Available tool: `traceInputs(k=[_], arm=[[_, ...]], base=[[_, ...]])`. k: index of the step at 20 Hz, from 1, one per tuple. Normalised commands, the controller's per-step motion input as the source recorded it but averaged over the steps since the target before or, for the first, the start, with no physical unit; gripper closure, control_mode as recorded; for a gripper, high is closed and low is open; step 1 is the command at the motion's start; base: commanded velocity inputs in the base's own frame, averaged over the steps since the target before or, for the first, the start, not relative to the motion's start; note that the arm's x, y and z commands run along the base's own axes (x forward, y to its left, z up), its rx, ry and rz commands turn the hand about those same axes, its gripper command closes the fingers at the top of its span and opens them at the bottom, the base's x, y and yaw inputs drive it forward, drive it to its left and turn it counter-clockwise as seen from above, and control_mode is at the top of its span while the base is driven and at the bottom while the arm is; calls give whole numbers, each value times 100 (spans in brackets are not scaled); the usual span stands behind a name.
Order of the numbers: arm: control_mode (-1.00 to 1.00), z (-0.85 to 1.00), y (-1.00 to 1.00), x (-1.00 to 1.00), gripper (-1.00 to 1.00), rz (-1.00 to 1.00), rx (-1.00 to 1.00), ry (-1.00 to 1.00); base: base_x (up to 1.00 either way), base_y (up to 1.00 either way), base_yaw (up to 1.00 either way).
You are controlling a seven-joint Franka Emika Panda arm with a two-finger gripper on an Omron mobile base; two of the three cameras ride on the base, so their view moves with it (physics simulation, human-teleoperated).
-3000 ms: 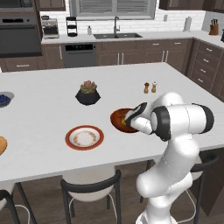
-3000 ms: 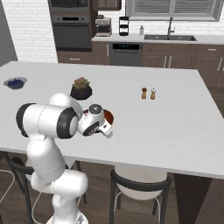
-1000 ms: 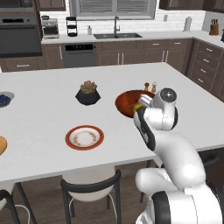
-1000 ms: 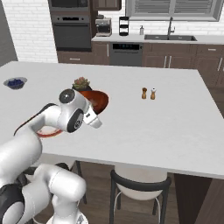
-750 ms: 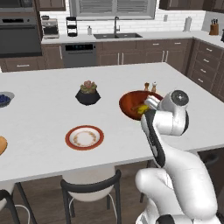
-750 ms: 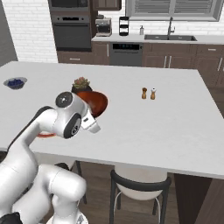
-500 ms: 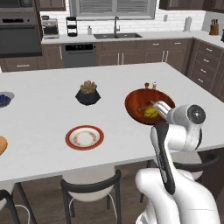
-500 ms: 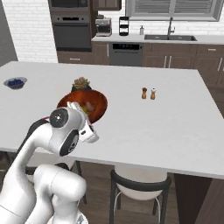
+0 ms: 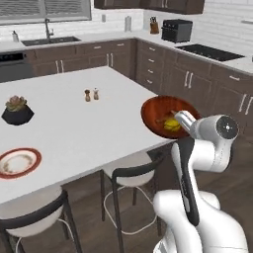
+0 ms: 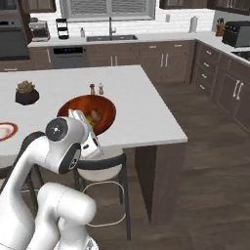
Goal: Pick the chicken drumstick and lemon from their plates and place them in the bowl. Then put the bowl in the fridge.
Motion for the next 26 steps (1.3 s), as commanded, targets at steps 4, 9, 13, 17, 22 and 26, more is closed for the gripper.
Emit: traceInputs(k=[4, 9, 13, 17, 22, 26], arm=[[100, 0, 0, 0, 100, 0, 0, 0], [100, 0, 0, 0, 100, 0, 0, 0], [100, 0, 0, 0, 100, 0, 0, 0], [100, 0, 0, 0, 100, 0, 0, 0], [100, 0, 0, 0, 100, 0, 0, 0], [100, 0, 0, 0, 100, 0, 0, 0]], base=[[2, -100, -65], [25, -100, -58], [58, -100, -58], [78, -70, -70], [100, 7, -49], [100, 22, -23]])
